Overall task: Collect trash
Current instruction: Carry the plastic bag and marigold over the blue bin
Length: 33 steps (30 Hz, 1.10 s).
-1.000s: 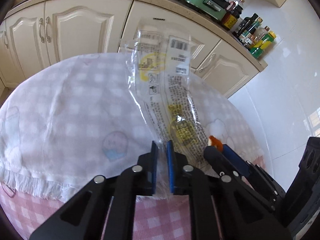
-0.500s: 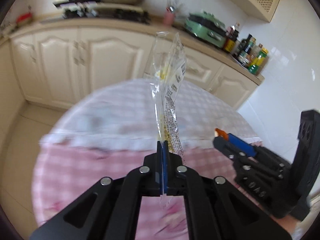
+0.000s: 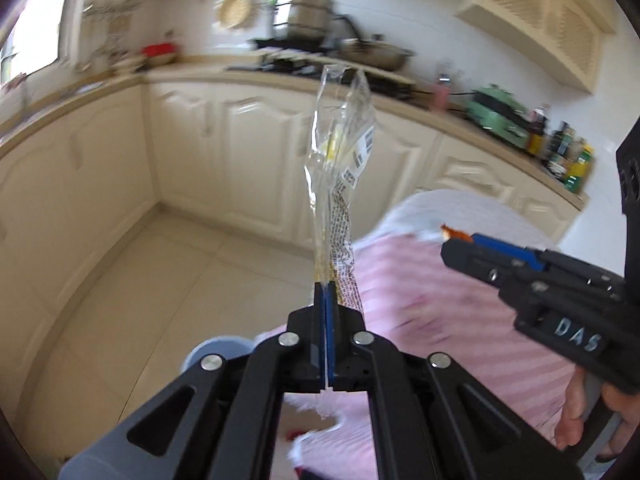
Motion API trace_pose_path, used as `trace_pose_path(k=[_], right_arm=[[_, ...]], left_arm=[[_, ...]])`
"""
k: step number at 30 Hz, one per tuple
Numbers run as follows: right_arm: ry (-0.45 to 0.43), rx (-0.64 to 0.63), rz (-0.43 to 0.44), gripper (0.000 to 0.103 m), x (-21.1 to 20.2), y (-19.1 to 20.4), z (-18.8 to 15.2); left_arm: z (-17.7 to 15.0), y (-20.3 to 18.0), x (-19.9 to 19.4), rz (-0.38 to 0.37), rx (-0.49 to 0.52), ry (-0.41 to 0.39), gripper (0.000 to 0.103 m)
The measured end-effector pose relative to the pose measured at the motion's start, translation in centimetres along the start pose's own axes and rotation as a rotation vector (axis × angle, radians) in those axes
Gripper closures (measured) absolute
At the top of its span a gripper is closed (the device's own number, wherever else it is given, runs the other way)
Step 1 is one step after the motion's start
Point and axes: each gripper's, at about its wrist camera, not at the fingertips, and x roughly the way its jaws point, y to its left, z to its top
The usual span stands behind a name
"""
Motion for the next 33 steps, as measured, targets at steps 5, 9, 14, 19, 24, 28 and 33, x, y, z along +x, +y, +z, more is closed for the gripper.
trace_pose_path(k=[5, 9, 14, 19, 24, 28, 33], right_arm=[[0.071, -0.038, 0.085, 0.071, 5.5, 7.5, -1.2], [0.168, -0.056, 0.123, 0.071, 11.5, 11.8, -3.3], [0.284, -0.060, 0.095, 0.071, 18.1, 13.7, -7.4], [0.385, -0.065, 0.024, 0.071, 24.0, 12.7, -11.0], [0.438, -0.050, -0.035, 0.071, 27.8, 11.2, -13.6], [0.465, -0.023, -0.059, 0.071, 29.9, 9.7, -15.1], [0.487, 0.023, -0.069, 0.071, 31.4, 8.4, -16.3]], left_arm=[[-3.6, 9.5, 0.3, 0.109, -0.097, 0.072, 0.103], [-6.1, 14.3, 2.0, 0.155, -0.161, 0.131, 0.103], [-9.7, 18.9, 6.8, 0.151, -0.237, 0.248, 0.103], [-13.2, 20.8, 12.5, 0.125, -0.278, 0.391, 0.103], [-15.1, 21.5, 17.9, 0.093, -0.298, 0.495, 0.103], [-15.4, 21.4, 20.9, 0.083, -0.303, 0.534, 0.103], [-15.4, 21.3, 23.5, 0.074, -0.311, 0.558, 0.102]])
